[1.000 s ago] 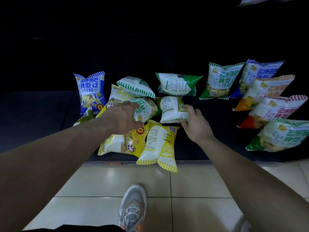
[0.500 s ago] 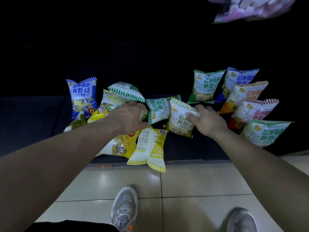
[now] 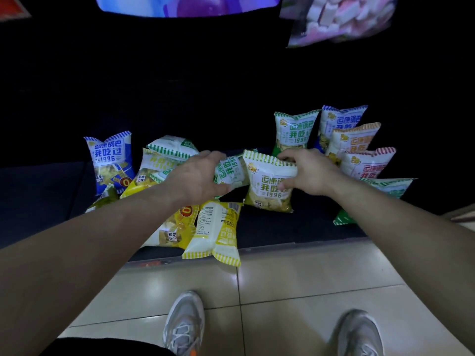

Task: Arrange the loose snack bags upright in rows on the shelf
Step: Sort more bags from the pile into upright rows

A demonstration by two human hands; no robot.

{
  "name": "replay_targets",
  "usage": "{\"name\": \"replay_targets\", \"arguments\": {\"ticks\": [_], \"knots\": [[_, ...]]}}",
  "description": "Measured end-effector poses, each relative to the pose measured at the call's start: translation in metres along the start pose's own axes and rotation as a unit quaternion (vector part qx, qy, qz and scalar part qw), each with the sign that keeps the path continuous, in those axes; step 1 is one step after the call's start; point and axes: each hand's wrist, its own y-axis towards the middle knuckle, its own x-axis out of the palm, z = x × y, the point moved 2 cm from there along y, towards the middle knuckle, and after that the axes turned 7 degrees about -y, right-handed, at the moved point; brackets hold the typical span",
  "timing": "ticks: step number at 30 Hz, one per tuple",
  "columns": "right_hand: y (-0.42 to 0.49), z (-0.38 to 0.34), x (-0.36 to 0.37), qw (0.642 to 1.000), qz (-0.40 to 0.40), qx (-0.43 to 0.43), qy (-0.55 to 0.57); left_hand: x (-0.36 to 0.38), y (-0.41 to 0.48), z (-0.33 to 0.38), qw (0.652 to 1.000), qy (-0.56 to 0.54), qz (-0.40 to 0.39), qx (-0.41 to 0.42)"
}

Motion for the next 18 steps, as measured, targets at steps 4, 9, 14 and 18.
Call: {"name": "replay_targets", "arguments": {"ticks": [4, 9, 14, 18], "knots": [[-0.041, -0.009, -0.031, 0.999, -0.024, -0.019, -0.028, -0.011, -0.003, 0.049, 0.995, -0.051, 0.044, 0.078], [-0.082, -0.002, -0.043, 0.999, -0.007, -0.01, 0.035, 0.005, -0.007, 0.099, 0.991, -0.069, -0.068, 0.096], [-0.094, 0.022, -0.039, 0.997, 0.016, -0.005, 0.076, 0.016, 0.0, 0.119, 0.994, -0.015, -0.041, 0.098], [-0.097, 0.063, -0.038, 0.999, 0.04, 0.02, 0.001, 0.033, 0.014, 0.121, 0.997, 0.008, -0.027, 0.076]]}}
